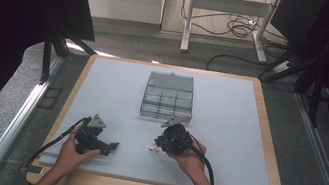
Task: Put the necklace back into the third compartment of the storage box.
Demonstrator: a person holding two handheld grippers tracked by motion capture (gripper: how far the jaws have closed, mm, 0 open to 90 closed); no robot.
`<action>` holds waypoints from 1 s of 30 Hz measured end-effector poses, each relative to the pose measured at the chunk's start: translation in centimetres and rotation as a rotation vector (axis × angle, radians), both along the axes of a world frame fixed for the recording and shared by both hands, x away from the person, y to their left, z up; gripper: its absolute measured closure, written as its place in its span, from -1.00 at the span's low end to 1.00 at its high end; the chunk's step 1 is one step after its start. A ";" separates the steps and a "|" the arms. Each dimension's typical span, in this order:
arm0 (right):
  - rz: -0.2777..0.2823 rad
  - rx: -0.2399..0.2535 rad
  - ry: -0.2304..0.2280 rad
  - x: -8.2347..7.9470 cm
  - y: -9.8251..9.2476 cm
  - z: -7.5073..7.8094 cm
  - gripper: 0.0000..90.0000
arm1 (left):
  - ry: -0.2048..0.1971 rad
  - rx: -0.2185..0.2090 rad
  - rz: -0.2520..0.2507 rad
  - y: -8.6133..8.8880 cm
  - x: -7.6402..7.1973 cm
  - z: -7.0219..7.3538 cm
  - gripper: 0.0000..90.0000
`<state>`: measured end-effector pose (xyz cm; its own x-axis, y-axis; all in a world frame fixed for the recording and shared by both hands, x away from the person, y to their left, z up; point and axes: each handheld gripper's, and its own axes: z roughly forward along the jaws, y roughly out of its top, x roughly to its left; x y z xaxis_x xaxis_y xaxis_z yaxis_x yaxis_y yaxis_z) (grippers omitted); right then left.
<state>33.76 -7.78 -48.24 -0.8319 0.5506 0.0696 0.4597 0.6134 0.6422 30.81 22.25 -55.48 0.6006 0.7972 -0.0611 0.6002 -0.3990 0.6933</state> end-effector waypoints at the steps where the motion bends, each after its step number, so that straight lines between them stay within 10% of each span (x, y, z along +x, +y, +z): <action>1: -0.003 0.012 -0.006 -0.1 -0.2 0.4 0.75 | 0.000 0.000 0.000 0.0 0.0 0.0 -0.98; 30: -0.013 0.168 -0.084 -0.5 -2.6 6.1 0.75 | 0.002 0.001 -0.001 0.0 0.0 0.0 -0.98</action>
<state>33.29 -10.36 -42.18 -0.8313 0.5481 0.0922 0.4075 0.4883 0.7717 30.80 22.25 -55.46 0.6011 0.7968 -0.0612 0.6011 -0.4004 0.6916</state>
